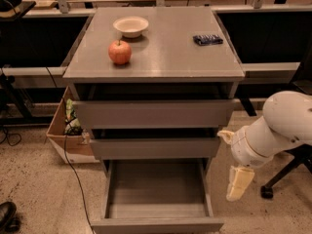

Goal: Close bottom drawer

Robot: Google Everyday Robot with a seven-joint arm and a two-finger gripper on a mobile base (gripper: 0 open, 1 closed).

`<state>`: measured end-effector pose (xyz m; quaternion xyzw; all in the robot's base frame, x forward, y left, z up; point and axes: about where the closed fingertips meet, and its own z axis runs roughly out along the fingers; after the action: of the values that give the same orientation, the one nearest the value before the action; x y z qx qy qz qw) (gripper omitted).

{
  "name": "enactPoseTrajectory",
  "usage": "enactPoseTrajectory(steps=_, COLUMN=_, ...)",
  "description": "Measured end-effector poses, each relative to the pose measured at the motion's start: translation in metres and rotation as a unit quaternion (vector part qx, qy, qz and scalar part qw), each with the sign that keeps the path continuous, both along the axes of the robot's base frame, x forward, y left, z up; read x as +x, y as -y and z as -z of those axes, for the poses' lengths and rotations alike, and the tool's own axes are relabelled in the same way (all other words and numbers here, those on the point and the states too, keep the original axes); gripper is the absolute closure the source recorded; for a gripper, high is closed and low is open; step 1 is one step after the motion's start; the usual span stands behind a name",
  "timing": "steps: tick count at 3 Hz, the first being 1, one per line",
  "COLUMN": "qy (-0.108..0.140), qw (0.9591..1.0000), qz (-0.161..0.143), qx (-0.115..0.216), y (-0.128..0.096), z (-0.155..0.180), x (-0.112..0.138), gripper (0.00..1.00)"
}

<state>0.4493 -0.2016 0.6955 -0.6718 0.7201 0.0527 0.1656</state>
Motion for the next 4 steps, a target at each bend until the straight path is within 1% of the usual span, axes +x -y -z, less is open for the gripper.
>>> enactPoseTrajectory(steps=1, qy=0.010, qw=0.9999, qz=-0.007, qx=0.006, y=-0.008, z=0.030, x=0.006, gripper=0.00)
enactPoseTrajectory(steps=2, qy=0.022, qw=0.9995, qz=-0.013, qx=0.017, y=-0.031, z=0.117, x=0.027, gripper=0.00)
enactPoseTrajectory(steps=3, qy=0.025, qw=0.9994, qz=-0.010, qx=0.019, y=-0.046, z=0.176, x=0.050, gripper=0.00)
enactPoseTrajectory(steps=4, qy=0.014, qw=0.9998, qz=0.000, qx=0.016, y=-0.061, z=0.236, x=0.062, gripper=0.00)
